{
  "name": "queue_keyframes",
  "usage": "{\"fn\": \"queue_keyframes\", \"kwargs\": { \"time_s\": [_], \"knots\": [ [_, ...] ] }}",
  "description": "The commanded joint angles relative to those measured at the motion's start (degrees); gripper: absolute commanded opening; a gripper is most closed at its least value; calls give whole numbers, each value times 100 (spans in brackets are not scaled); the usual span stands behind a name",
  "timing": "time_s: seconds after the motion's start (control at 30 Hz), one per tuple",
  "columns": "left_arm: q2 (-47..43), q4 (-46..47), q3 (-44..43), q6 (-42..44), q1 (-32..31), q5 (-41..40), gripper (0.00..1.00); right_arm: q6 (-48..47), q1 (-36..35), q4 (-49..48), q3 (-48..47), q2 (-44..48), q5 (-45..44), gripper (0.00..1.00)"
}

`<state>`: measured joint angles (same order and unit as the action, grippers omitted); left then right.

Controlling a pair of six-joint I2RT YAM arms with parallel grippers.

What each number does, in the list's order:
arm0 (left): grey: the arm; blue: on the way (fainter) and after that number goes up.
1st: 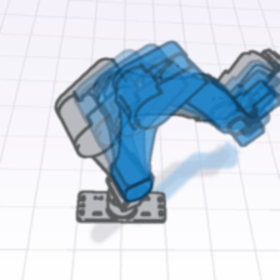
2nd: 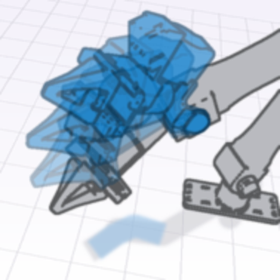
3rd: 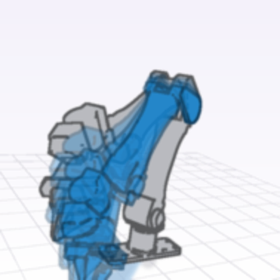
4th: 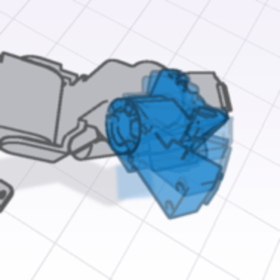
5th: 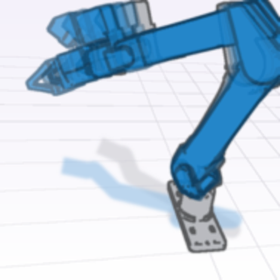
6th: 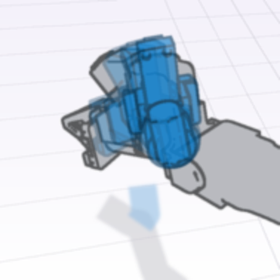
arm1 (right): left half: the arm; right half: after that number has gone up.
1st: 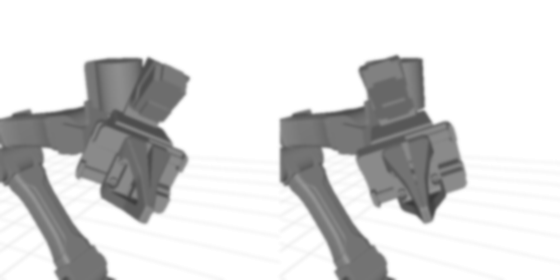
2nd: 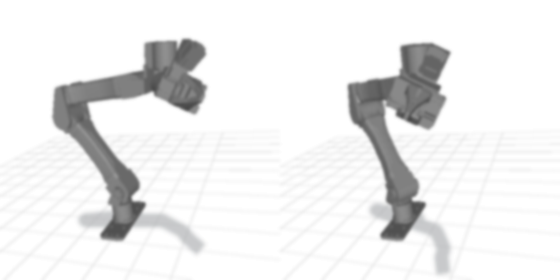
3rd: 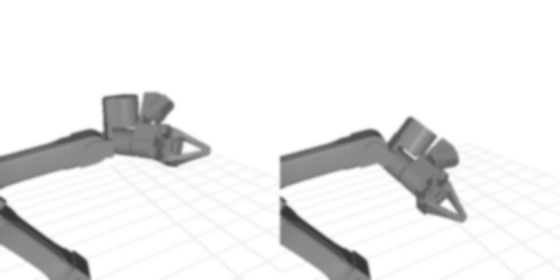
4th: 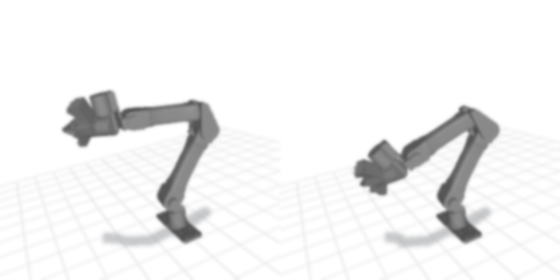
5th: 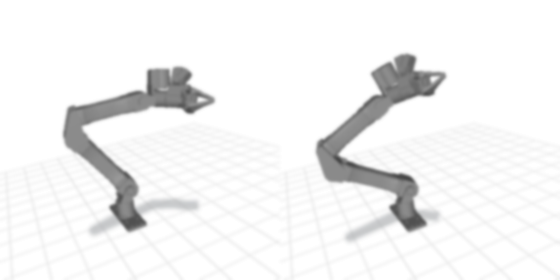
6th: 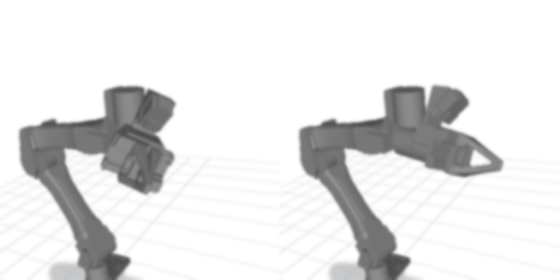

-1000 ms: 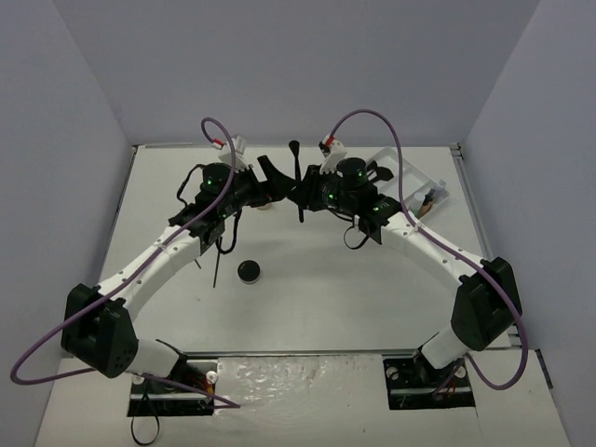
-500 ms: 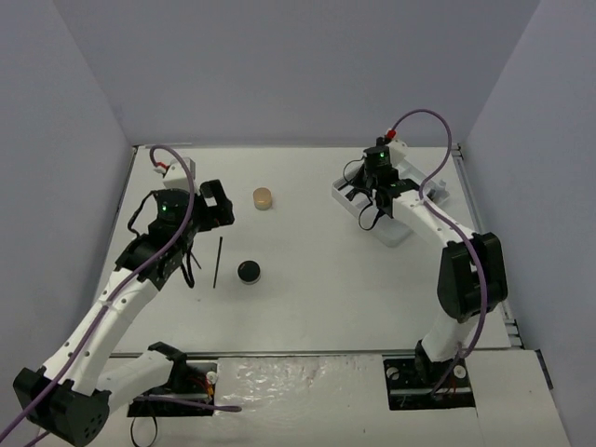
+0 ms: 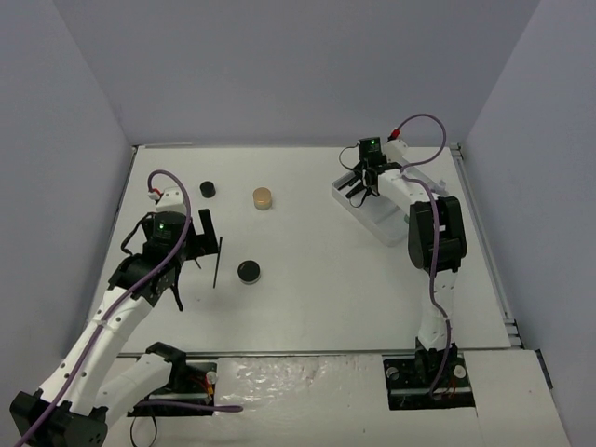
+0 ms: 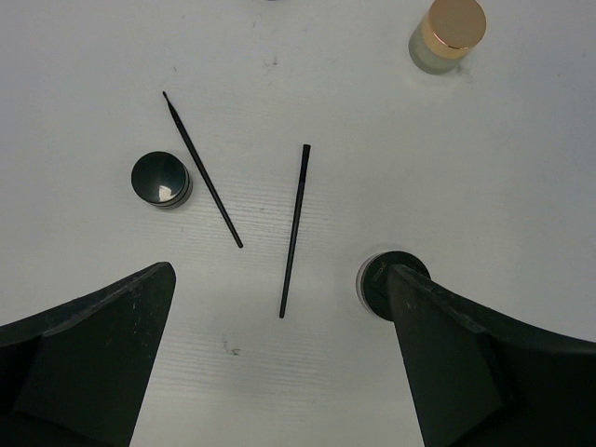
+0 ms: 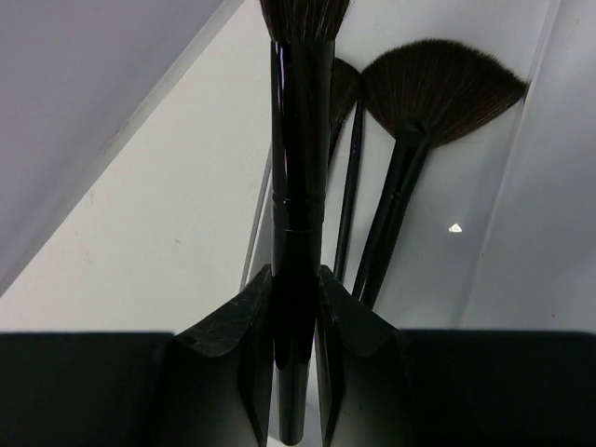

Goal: Organize the makeup

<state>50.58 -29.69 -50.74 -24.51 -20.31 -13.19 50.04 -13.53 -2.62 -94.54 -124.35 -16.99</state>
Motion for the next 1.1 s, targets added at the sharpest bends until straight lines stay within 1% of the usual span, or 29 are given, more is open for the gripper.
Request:
{"fn": "queue_keyframes", "kwargs": {
  "time_s": [0.0,0.17,0.27,0.4,0.47,0.53,0.63,0.73,0.8,0.93,1.07],
  "knots": [
    [-46,22,-68,-39,45,-38,96,466,143,-149,-518,-103,-270,19],
    [54,-44,-59,-93,54,-26,96,576,264,-86,-557,-188,-133,29],
    [119,-54,-68,-116,54,-26,96,515,298,-90,-564,-220,65,34],
    [299,-86,-117,-183,54,-43,96,387,298,-82,-366,-64,141,46],
    [397,-112,-134,-212,54,-29,96,258,293,-87,-258,169,198,49],
    [588,-145,-160,-242,54,-3,96,-3,260,-97,-68,544,249,56],
    [1000,-181,-222,-247,65,126,96,-464,190,-102,258,1213,379,67],
    [1462,-139,-351,-211,125,371,94,-934,158,-101,663,1906,649,80],
    [1909,-84,-449,-162,215,569,92,-1200,158,-107,980,2395,795,91],
    [2501,-65,-718,-49,386,955,85,-1767,158,-99,1688,3493,1158,100],
    [3194,-26,-940,78,467,1146,79,-2280,158,-108,2403,4540,1502,100]
  ]
}}
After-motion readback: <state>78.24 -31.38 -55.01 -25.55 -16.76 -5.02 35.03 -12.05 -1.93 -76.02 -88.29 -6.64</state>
